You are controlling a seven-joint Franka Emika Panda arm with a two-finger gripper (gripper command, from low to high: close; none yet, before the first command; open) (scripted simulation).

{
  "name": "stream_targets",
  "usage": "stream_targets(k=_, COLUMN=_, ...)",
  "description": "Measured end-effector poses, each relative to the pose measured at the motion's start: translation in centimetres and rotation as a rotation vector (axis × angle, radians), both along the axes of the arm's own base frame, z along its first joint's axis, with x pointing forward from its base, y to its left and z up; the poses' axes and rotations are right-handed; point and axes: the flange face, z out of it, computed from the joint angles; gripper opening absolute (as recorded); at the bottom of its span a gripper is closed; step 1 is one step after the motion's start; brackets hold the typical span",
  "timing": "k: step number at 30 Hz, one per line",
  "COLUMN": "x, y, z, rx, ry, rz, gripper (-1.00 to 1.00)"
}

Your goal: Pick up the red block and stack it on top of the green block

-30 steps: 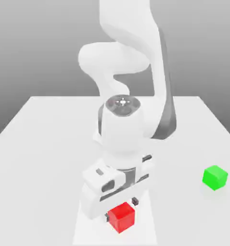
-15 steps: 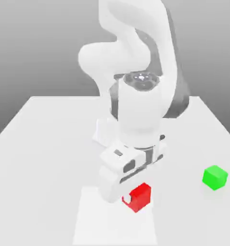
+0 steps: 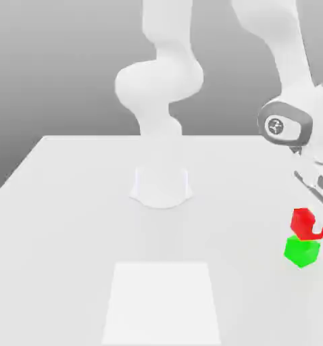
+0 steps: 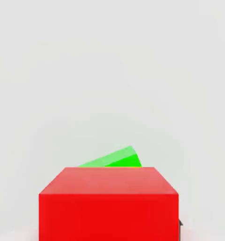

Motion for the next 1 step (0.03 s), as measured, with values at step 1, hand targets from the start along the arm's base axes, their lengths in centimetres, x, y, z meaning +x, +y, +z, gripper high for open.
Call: stream_targets(k=1, x=0.0, y=0.0, z=0.0, rx=0.0, ry=0.0, rz=0.0, gripper=1.0)
